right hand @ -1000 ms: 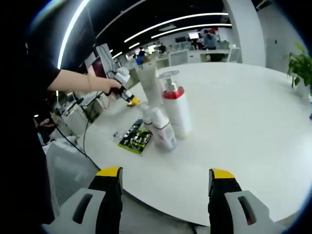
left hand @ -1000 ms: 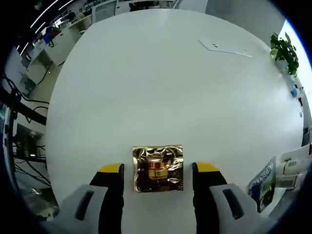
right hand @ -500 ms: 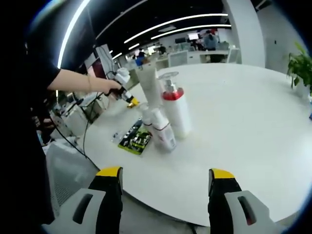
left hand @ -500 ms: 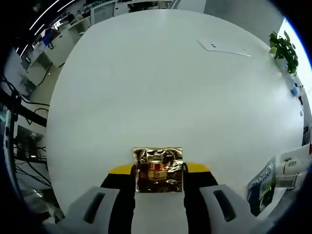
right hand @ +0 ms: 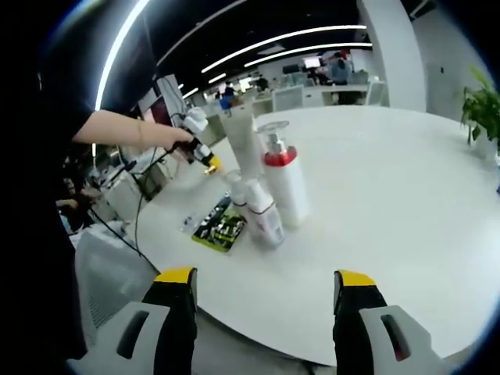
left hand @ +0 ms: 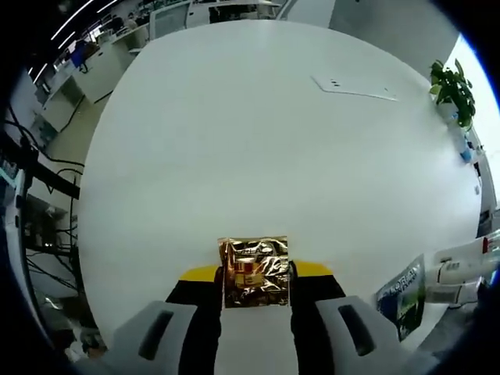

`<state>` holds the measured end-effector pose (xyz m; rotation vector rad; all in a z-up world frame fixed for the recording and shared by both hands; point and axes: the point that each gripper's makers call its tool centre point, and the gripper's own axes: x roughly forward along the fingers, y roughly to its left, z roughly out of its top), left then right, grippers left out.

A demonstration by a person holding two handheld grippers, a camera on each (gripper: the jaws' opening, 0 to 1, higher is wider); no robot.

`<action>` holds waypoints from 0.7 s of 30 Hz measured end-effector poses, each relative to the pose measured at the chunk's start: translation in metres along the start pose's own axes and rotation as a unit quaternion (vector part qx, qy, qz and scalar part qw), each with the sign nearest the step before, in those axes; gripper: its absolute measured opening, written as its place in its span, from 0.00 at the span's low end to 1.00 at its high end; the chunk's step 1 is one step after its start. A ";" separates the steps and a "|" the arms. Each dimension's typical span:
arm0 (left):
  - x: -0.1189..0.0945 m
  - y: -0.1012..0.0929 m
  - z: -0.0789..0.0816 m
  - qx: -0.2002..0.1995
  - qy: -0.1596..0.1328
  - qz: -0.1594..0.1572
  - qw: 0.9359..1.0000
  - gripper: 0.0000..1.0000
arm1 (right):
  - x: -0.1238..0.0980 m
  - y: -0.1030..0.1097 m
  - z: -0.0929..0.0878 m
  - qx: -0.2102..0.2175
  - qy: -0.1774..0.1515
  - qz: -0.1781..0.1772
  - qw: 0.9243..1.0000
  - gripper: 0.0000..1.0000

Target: Arrange the skincare products in the storage area until every visible bottle or jar stands upright without overlapping.

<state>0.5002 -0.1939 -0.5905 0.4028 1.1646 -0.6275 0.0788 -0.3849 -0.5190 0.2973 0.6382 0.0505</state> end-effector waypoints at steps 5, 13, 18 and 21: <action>-0.018 -0.007 -0.006 0.010 -0.004 0.002 1.000 0.09 | 0.000 0.000 0.000 -0.003 -0.004 0.005 1.000 0.73; -0.042 -0.032 -0.026 0.021 -0.005 0.007 1.000 0.12 | -0.002 0.004 0.005 -0.007 -0.024 0.015 1.000 0.72; -0.046 -0.012 -0.034 0.013 -0.006 0.008 1.000 0.13 | -0.002 0.003 0.005 -0.005 -0.029 0.020 0.999 0.72; -0.046 -0.001 -0.038 0.002 -0.007 0.012 1.000 0.17 | -0.001 0.006 0.006 -0.006 -0.029 0.023 0.999 0.72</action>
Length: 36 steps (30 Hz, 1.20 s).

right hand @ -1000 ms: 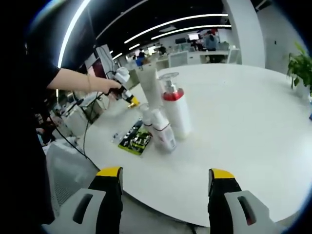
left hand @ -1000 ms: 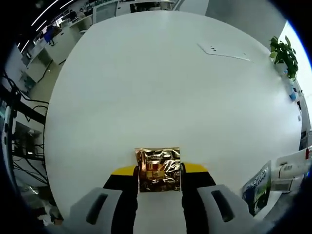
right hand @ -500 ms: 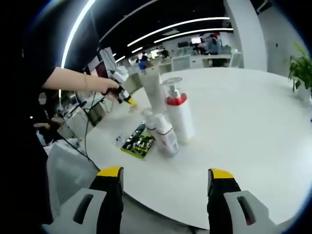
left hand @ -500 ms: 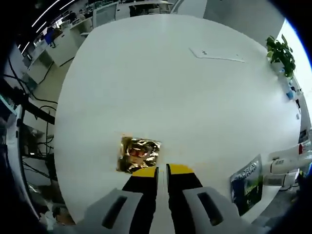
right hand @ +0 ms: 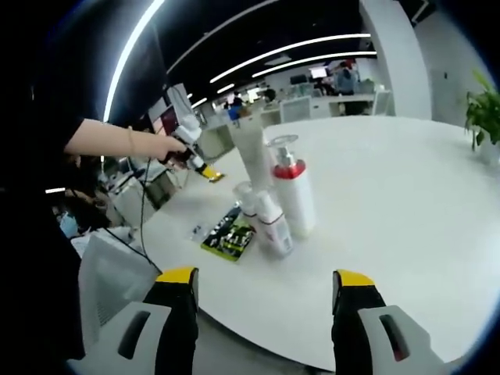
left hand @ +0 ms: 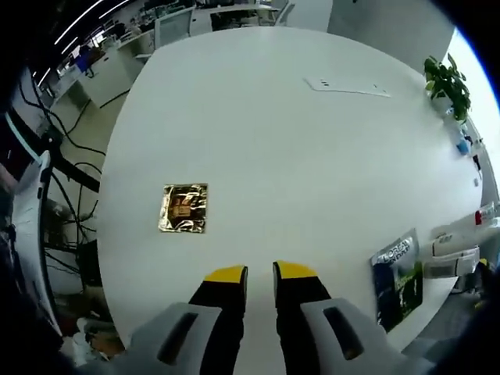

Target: Arrange the skincare products in the storage area until every visible bottle or jar stands upright without overlapping.

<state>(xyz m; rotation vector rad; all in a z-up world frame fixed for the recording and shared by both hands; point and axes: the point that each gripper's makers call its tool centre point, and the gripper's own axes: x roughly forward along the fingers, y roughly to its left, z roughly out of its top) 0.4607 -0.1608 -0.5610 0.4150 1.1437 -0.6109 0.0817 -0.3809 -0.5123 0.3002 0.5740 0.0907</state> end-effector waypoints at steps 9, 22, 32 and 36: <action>-0.006 0.069 -0.005 0.008 -0.003 0.018 1.000 0.42 | 0.002 -0.001 -0.004 0.002 0.013 -0.001 1.000 0.72; 0.043 0.088 0.022 -0.013 0.006 -0.020 1.000 0.61 | 0.003 -0.011 -0.013 0.017 0.040 -0.021 0.999 0.73; 0.054 0.089 0.033 -0.001 0.017 -0.020 1.000 0.66 | 0.005 -0.013 -0.019 0.022 0.059 -0.031 0.998 0.73; 0.052 0.081 0.031 0.009 0.022 -0.018 1.000 0.63 | 0.004 -0.010 -0.019 0.019 0.064 -0.036 0.997 0.73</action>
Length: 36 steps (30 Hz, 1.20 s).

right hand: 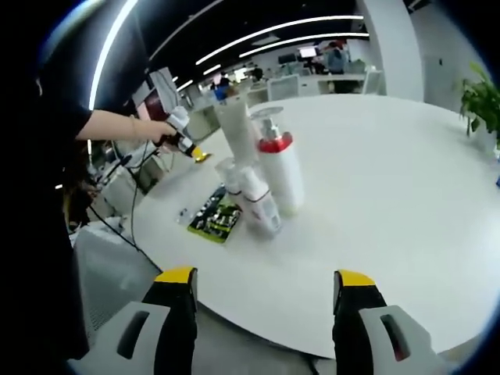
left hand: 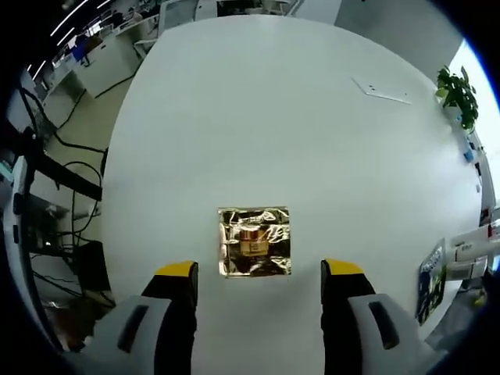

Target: Arrange the skincare products in the storage area until every visible bottle or jar stands upright without overlapping.

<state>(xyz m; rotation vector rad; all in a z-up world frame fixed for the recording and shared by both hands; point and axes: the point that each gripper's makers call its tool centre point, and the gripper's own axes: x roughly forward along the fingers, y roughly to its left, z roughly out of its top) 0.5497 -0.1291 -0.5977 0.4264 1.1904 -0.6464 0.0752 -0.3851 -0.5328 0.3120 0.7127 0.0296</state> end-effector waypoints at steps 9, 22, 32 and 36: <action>0.006 -0.002 0.005 0.005 0.006 -0.006 1.000 0.52 | -0.002 0.001 0.003 0.009 -0.004 -0.005 1.000 0.73; 0.024 0.018 0.004 0.026 0.028 0.012 0.999 0.43 | -0.003 0.001 0.003 0.011 -0.003 -0.004 1.000 0.73; 0.027 0.017 0.010 0.016 0.016 0.018 1.000 0.40 | -0.002 -0.001 0.002 0.010 -0.004 -0.003 1.000 0.73; 0.027 0.011 0.012 0.011 0.012 0.011 1.000 0.39 | -0.002 -0.002 0.002 0.010 -0.004 -0.003 1.000 0.72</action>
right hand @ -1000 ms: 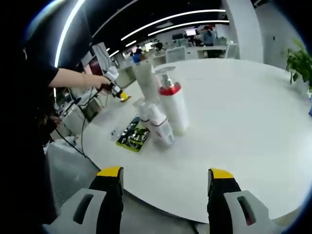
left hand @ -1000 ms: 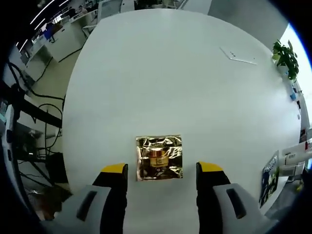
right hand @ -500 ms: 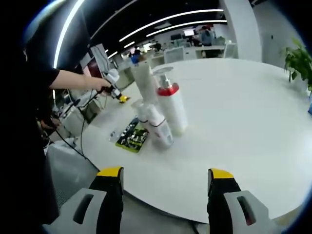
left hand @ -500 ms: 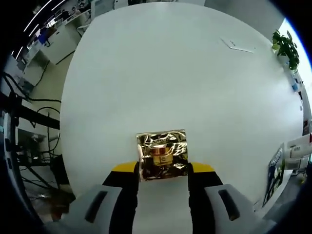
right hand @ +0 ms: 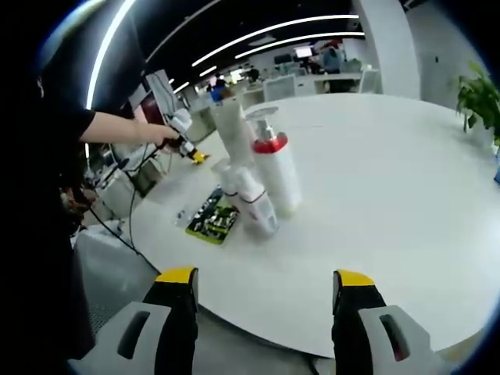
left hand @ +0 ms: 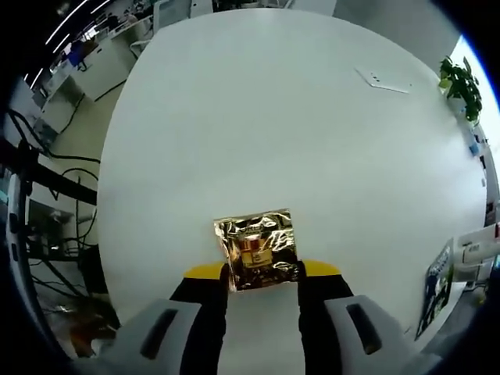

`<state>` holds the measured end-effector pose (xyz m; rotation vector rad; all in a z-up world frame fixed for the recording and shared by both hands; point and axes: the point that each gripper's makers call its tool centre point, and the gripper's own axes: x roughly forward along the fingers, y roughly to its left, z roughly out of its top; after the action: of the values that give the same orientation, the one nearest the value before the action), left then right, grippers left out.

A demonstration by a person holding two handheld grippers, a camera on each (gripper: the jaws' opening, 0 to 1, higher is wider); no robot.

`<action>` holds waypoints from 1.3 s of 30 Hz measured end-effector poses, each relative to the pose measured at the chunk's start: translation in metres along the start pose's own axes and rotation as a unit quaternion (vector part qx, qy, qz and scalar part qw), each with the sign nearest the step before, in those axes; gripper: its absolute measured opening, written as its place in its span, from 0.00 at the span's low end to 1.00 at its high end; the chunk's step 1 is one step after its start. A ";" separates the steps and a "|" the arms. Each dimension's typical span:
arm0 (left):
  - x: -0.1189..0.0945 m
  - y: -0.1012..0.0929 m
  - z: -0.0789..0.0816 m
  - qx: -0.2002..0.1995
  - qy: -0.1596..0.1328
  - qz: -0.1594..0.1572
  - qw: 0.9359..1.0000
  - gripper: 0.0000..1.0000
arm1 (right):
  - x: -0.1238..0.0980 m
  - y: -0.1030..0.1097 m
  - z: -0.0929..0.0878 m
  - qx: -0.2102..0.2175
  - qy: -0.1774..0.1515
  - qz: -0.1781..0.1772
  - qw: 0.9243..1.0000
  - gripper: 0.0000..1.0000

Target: Arrange the skincare products in the storage area until every visible bottle or jar stands upright without overlapping.

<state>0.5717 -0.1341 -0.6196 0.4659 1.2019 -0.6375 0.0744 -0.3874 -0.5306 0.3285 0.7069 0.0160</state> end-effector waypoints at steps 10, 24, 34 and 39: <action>0.000 -0.006 0.001 0.004 -0.003 -0.008 1.000 0.39 | 0.001 0.002 0.001 -0.001 0.000 0.000 1.000 0.72; -0.008 -0.010 0.002 -0.006 -0.008 -0.008 1.000 0.39 | 0.000 0.006 0.004 -0.007 -0.006 0.006 1.000 0.72; -0.060 -0.054 -0.023 -0.012 -0.021 0.006 1.000 0.38 | 0.001 0.005 0.005 -0.015 -0.015 0.015 1.000 0.72; -0.073 -0.062 -0.025 -0.019 -0.012 -0.009 1.000 0.38 | 0.001 0.005 0.006 -0.020 -0.020 0.017 0.999 0.71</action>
<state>0.4963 -0.1492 -0.5574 0.4154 1.1951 -0.6340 0.0795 -0.3847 -0.5255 0.3023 0.6599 0.0557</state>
